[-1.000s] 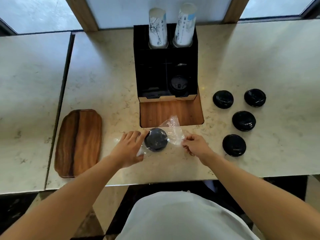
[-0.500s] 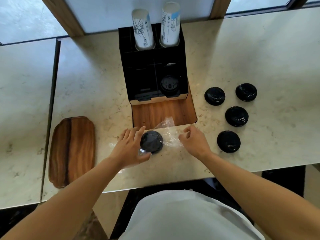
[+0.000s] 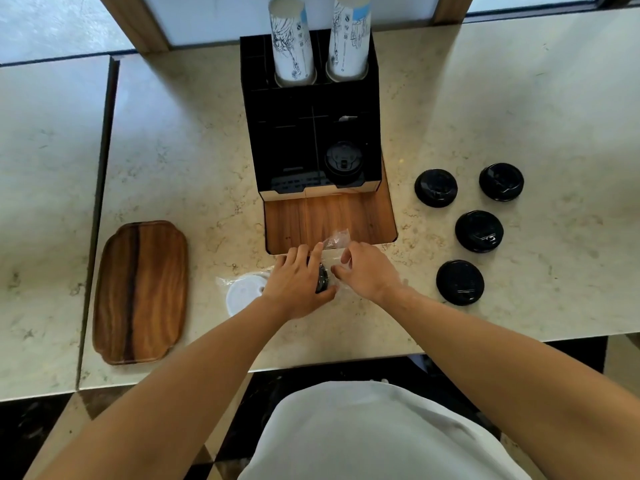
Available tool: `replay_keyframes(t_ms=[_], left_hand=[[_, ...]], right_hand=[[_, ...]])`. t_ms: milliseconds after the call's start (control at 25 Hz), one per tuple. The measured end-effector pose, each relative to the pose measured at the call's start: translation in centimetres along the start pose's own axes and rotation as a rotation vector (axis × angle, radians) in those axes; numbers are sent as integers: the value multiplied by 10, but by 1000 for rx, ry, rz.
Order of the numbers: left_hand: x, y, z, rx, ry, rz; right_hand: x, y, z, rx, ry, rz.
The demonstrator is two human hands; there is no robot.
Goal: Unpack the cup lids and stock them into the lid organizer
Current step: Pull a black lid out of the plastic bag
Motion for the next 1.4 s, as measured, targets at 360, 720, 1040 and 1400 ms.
replay_keyframes(t_ms=[360, 720, 1040, 1400], left_hand=[[1, -6, 1, 38, -8, -50], [1, -7, 1, 47, -4, -55], [2, -6, 2, 29, -19, -48], [0, -2, 3, -14, -38, 12]], right_hand=[[9, -1, 3, 14, -93, 4], [42, 21, 8, 119, -248, -165], [62, 25, 15, 82, -350, -200], [58, 32, 17, 190, -344, -290]])
Point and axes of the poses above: each hand's wrist, its own z-axis away from the middle knuckle, its own y-axis out of the back of the hand, x = y × z, the point moved 2 cm from there along -z, towards the middle knuckle, and after that the axes turned 3 degrees about y, right-handed, at the moved point
